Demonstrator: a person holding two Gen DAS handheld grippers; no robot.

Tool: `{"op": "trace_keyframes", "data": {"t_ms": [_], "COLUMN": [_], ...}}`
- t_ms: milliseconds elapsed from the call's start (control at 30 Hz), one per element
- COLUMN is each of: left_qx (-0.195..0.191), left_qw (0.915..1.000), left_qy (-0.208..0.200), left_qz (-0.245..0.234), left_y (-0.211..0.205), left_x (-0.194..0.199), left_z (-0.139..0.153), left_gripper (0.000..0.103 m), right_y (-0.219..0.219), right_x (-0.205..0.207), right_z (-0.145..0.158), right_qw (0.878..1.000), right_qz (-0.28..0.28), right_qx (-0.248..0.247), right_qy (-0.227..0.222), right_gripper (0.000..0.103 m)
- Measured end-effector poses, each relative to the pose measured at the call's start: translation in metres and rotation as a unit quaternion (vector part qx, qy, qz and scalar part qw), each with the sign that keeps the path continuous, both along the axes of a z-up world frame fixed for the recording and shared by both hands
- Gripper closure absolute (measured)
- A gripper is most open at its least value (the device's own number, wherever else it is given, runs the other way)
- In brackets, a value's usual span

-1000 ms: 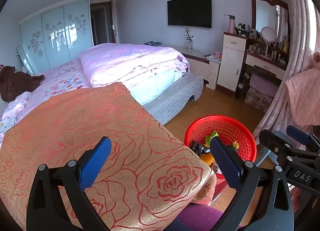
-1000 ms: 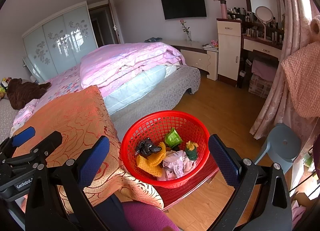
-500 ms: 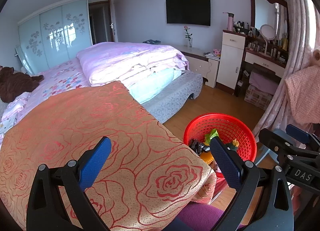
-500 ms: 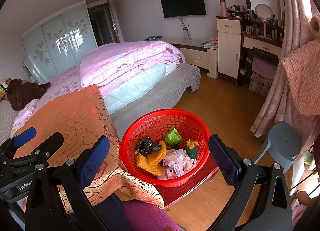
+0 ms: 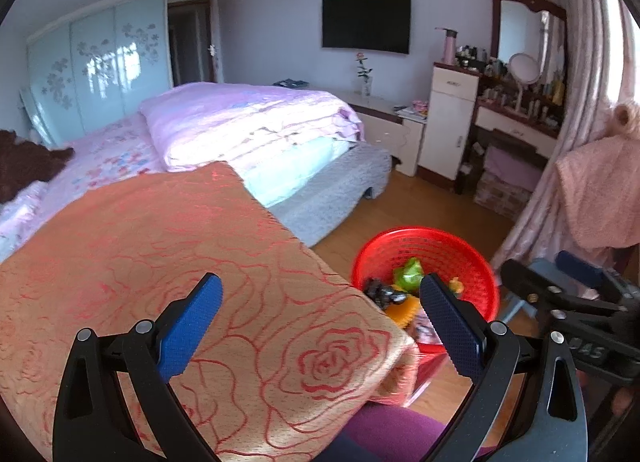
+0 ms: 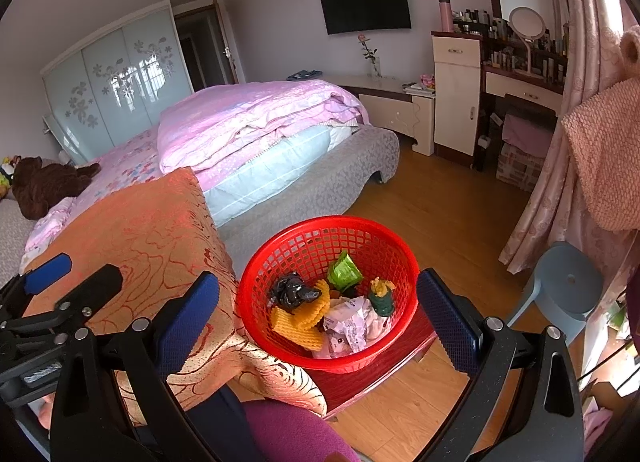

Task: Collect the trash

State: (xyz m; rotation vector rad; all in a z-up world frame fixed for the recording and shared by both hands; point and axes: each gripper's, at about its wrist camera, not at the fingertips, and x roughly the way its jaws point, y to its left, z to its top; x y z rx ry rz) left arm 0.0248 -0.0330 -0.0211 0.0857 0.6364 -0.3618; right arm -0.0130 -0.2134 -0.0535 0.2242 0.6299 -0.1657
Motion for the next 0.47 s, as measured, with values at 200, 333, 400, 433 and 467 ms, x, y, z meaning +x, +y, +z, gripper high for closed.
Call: {"op": "trace_keyframes", "data": {"t_ms": [200, 333, 400, 433, 467], "left_qx": [-0.009, 0.015, 0.037, 0.045, 0.051], "left_qw": [0.9996, 0.9964, 0.9905, 0.9863, 0.9816], "left_qy": [0.003, -0.023, -0.037, -0.044, -0.047], "left_qz": [0.026, 0.080, 0.127, 0.153, 0.178], "left_y": [0.017, 0.050, 0.080, 0.098, 0.115], "left_x": [0.005, 0.001, -0.002, -0.004, -0.006], "left_z": [0.007, 0.018, 0.023, 0.024, 0.024], "left_gripper": [0.008, 0.008, 0.008, 0.008, 0.008], "right_y": [0.004, 0.022, 0.048, 0.059, 0.075], "right_x": [-0.003, 0.002, 0.007, 0.011, 0.015], "right_z": [-0.007, -0.011, -0.016, -0.017, -0.019], "right_qw": [1.000, 0.999, 0.998, 0.997, 0.994], "right_qz": [-0.010, 0.009, 0.046, 0.065, 0.092], "right_qx": [-0.018, -0.032, -0.038, -0.039, -0.039], "right_qy": [0.002, 0.014, 0.027, 0.033, 0.038], "right_gripper": [0.007, 0.007, 0.007, 0.007, 0.007]}}
